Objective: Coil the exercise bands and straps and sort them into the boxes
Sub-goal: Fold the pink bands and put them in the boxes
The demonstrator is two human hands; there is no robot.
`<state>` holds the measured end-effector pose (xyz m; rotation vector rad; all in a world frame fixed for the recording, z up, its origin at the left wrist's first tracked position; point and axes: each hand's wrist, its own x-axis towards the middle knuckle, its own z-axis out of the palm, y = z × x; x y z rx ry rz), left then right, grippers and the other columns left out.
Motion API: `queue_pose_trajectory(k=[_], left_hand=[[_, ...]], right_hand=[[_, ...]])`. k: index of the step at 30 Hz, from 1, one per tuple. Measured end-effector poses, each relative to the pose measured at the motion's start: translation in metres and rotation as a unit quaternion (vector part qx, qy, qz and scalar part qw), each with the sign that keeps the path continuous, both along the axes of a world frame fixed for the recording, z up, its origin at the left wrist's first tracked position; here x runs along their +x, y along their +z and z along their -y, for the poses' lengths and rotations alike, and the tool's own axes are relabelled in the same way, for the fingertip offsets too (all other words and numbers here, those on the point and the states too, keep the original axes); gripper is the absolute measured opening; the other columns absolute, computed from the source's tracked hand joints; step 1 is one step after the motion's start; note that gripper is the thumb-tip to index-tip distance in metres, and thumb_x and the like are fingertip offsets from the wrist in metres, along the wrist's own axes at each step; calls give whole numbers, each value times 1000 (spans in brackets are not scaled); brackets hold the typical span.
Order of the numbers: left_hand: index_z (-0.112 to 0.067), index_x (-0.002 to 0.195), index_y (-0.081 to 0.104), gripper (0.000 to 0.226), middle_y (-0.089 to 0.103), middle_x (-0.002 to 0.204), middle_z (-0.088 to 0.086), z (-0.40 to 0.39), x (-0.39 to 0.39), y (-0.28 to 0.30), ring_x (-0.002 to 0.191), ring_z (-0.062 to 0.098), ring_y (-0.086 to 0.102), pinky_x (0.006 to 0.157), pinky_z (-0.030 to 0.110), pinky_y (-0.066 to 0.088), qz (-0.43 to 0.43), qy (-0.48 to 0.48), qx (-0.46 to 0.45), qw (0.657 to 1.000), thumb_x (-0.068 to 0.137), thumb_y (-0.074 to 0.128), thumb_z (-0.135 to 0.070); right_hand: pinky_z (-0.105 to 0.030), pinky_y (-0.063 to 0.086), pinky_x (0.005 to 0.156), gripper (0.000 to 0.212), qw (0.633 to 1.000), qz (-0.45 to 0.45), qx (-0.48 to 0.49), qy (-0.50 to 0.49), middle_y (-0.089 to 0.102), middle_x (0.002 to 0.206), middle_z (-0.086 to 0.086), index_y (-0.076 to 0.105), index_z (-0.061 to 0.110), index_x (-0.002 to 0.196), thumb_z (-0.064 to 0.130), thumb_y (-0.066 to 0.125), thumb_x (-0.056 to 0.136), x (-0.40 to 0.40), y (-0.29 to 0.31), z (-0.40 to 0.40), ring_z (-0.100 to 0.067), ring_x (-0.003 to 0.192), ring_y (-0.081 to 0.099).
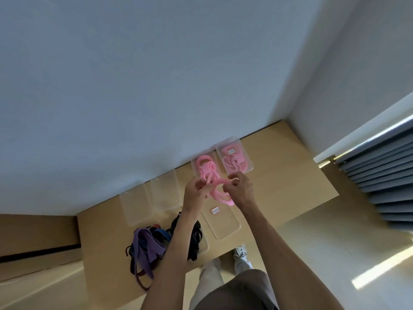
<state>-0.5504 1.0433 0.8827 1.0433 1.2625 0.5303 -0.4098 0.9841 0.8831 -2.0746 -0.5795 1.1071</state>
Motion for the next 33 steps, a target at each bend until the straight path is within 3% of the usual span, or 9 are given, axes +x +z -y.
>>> queue_pose_trajectory(k=[6, 11, 14, 17, 20, 24, 27, 29, 33], left_hand=[[-6, 73, 71, 14, 75, 81, 8, -13, 23, 78, 86, 31, 74, 65, 37, 59, -28, -61, 76, 995, 82, 63, -11], [-6, 76, 68, 10, 67, 75, 7, -12, 37, 140, 66, 17, 63, 58, 28, 51, -20, -91, 171, 981, 73, 69, 3], [-10, 75, 65, 11, 68, 75, 12, -8, 49, 169, 62, 18, 61, 57, 29, 50, -17, -51, 253, 966, 81, 73, -6], [-9, 79, 66, 6, 71, 78, 12, -4, 59, 193, 69, 26, 68, 61, 33, 55, -8, -16, 290, 957, 80, 71, -5], [-6, 83, 68, 10, 70, 77, 13, -4, 59, 205, 71, 28, 70, 65, 37, 61, 70, 29, 233, 969, 77, 69, 1], [10, 113, 63, 29, 67, 89, 16, -17, 49, 198, 75, 27, 61, 64, 30, 52, 203, 137, 97, 965, 86, 62, 0], [8, 119, 62, 44, 64, 102, 20, -16, 43, 184, 90, 30, 61, 79, 40, 52, 258, 105, 52, 959, 101, 52, -31], [-7, 106, 69, 40, 69, 96, 16, -11, 40, 173, 89, 29, 67, 78, 42, 58, 223, 49, 77, 970, 98, 54, -44], [-14, 85, 72, 16, 74, 87, 11, -17, 25, 158, 84, 27, 74, 69, 37, 60, 136, 52, 118, 982, 88, 62, -27]], right_hand=[[-26, 42, 58, 12, 990, 59, 96, 83, 71, 72, -3, 75, 11, 76, 20, 70, 81, 23, 79, -21, -13, 63, 57], [-41, 55, 80, 22, 983, 55, 158, 75, 71, 98, -20, 70, -2, 97, 12, 64, 82, 38, 135, -26, -35, 97, 63], [-34, 52, 89, 28, 967, -10, 254, 13, 74, 99, -2, 69, 8, 114, 15, 55, 91, 37, 158, -17, -17, 101, 67], [-32, 51, 77, 29, 945, -54, 321, 29, 71, 84, 3, 69, 16, 87, 40, 54, 94, 30, 174, -8, -11, 85, 67], [-30, 55, 80, 36, 935, -100, 329, 88, 74, 91, -2, 70, 22, 97, 55, 55, 94, 30, 179, -4, -16, 90, 70], [-39, 52, 76, 16, 934, -141, 317, 82, 73, 97, -11, 73, 18, 100, 24, 64, 89, 40, 174, -4, -19, 80, 69], [-36, 53, 71, 10, 937, -119, 327, 25, 73, 90, -16, 72, 8, 91, 7, 63, 87, 33, 170, -7, -19, 72, 68], [-33, 55, 68, 12, 936, -117, 333, -1, 74, 88, -13, 72, 8, 91, 7, 61, 88, 25, 168, -11, -20, 74, 69], [-27, 53, 61, 14, 939, -113, 324, -38, 71, 78, -5, 75, 12, 89, 9, 61, 87, 10, 160, -17, -17, 67, 67]])
